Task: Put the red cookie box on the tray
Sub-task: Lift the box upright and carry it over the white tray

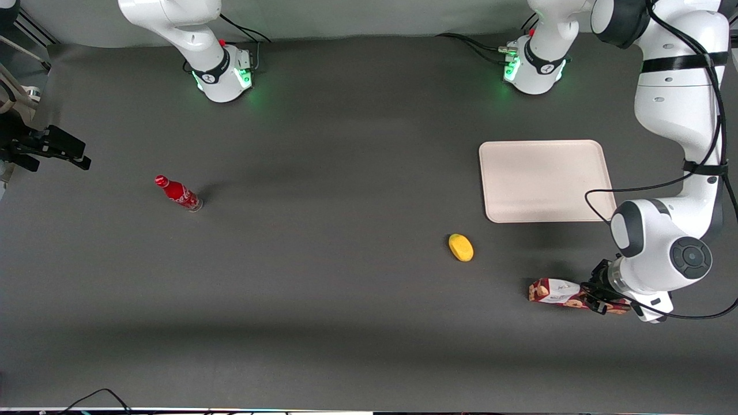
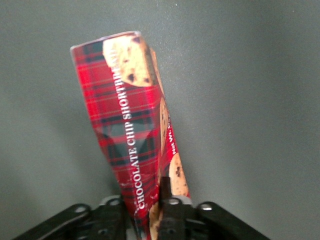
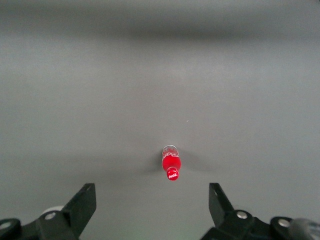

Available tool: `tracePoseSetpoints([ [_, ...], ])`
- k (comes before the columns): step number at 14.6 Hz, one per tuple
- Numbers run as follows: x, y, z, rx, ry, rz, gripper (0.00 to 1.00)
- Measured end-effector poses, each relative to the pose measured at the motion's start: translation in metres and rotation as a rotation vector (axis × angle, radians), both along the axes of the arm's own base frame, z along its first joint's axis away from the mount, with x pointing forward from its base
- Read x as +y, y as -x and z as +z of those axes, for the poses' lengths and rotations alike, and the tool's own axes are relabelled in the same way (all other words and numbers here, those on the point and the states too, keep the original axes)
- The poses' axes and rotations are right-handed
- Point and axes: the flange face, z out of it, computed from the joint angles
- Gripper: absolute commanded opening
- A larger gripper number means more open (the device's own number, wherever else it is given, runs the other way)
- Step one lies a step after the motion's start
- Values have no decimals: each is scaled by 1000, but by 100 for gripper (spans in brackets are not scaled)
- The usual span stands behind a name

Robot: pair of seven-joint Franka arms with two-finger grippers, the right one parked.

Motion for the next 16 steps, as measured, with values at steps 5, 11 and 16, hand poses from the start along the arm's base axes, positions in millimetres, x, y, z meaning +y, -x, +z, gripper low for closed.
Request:
tracePoseSetpoints([
  [5, 1, -3, 20, 13, -11, -31, 0],
  [11, 16, 52, 114, 220, -32, -427, 0],
  [16, 42, 149, 135, 289, 12, -807, 0],
])
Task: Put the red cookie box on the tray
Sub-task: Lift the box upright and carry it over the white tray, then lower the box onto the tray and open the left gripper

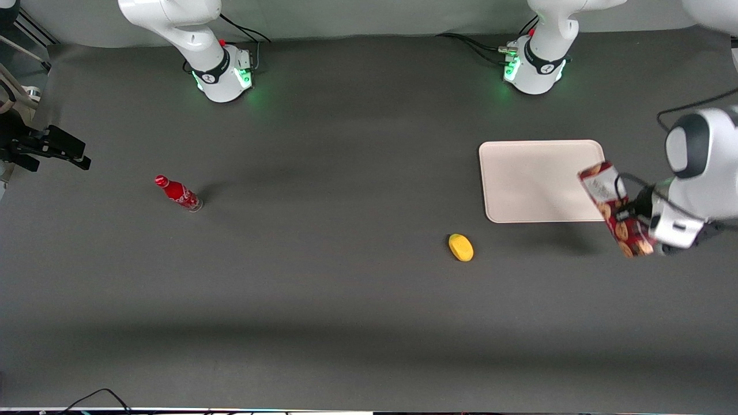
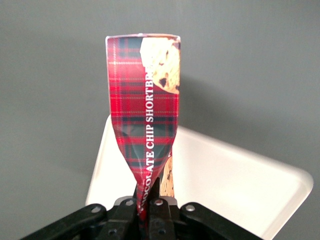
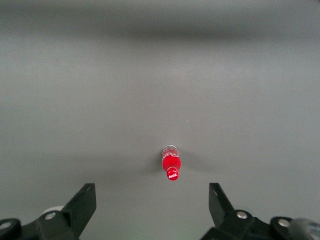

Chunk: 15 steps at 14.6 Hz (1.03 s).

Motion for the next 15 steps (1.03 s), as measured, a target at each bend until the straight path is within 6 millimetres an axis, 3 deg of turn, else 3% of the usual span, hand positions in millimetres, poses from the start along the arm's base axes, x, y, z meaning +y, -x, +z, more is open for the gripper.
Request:
tracePoseSetpoints([
  [2, 6, 35, -7, 3, 28, -113, 0],
  [7, 16, 110, -64, -54, 49, -285, 0],
  [11, 51, 134, -85, -78, 70, -357, 0],
  [14, 51, 144, -99, -90, 72, -370, 0],
  [15, 50, 147, -103, -92, 73, -371, 6],
])
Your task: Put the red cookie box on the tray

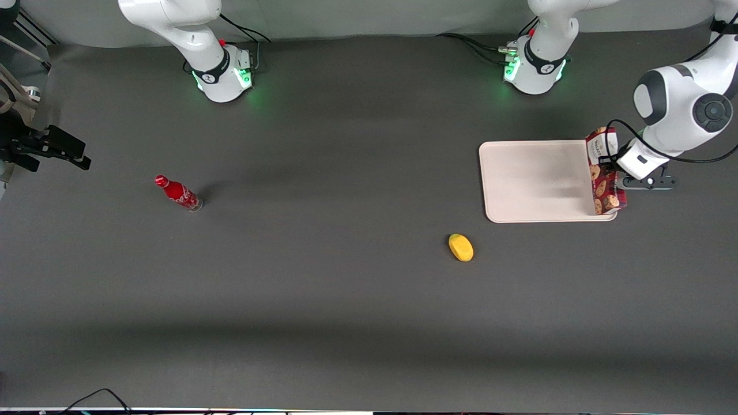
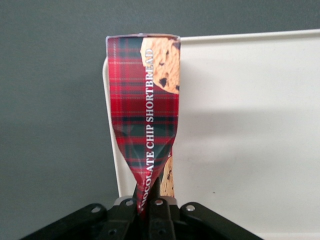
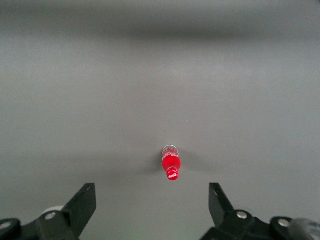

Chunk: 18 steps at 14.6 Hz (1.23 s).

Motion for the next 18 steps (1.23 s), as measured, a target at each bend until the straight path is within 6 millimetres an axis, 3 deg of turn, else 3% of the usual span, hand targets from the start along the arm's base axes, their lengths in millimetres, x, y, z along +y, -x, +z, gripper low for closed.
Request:
tracePoseSetpoints([
  [2, -1, 3, -6, 5, 2, -2, 37],
  [3, -1, 4, -8, 7, 3, -2, 87],
  [4, -1, 4, -11, 9, 3, -4, 100],
  [9, -1, 1, -11, 2, 1, -5, 100],
  [11, 1, -9, 2, -15, -5, -6, 100],
  [13, 1, -29, 34, -21, -15, -16, 100],
  [18, -18, -91, 168, -68, -45, -62, 100],
])
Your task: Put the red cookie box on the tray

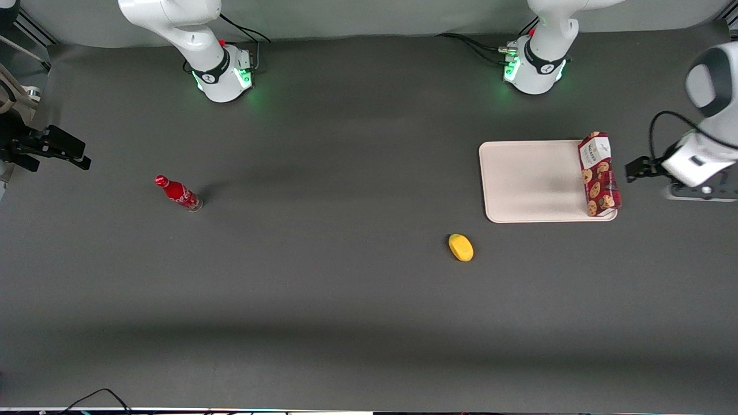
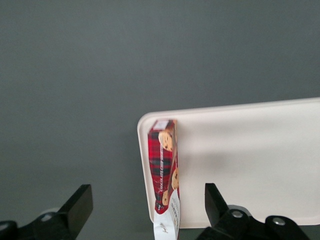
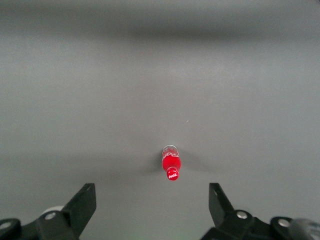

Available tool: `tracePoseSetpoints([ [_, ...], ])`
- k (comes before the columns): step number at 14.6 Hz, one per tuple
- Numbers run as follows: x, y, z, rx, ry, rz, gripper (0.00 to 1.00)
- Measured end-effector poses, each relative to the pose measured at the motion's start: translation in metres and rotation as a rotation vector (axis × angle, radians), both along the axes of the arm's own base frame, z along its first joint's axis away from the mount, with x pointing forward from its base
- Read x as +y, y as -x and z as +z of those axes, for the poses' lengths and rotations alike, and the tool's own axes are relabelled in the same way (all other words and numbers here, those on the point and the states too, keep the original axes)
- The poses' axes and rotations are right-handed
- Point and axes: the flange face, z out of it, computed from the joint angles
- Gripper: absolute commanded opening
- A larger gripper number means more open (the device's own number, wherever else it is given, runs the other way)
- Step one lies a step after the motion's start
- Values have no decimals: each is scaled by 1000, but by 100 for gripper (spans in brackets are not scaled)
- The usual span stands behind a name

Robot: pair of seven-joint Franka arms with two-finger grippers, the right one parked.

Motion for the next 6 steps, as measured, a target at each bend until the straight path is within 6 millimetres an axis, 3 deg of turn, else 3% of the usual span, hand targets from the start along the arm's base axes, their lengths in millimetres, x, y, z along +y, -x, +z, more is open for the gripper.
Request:
tracePoseSetpoints([
  [6, -36, -29, 121, -59, 24, 8, 100],
])
